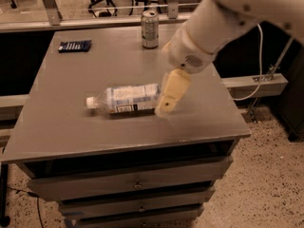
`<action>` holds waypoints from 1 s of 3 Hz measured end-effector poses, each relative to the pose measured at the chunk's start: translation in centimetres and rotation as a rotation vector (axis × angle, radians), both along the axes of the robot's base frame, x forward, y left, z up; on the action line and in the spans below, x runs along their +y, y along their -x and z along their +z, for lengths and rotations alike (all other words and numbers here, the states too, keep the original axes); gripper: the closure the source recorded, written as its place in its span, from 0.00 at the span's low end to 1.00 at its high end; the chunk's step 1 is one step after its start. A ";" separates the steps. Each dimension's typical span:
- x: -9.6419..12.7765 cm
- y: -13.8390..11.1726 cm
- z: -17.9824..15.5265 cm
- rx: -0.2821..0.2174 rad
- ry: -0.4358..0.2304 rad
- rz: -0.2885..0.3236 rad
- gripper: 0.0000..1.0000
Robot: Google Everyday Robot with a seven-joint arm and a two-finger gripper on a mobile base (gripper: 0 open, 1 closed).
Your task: Knock blue plastic bottle over
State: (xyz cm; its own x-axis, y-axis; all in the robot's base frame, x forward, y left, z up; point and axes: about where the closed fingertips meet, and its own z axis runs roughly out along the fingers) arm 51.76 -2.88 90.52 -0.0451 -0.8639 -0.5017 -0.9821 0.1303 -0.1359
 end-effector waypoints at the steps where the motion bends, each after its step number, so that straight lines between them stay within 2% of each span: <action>1: -3.9 -1.1 3.7 -0.139 -0.191 -0.045 0.00; 2: -9.2 -1.6 6.5 -0.231 -0.381 -0.066 0.00; 3: -11.3 -0.9 8.0 -0.255 -0.451 -0.099 0.00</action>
Offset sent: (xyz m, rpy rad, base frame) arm 0.0034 -0.1636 0.1384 0.8280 -0.2965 -0.0981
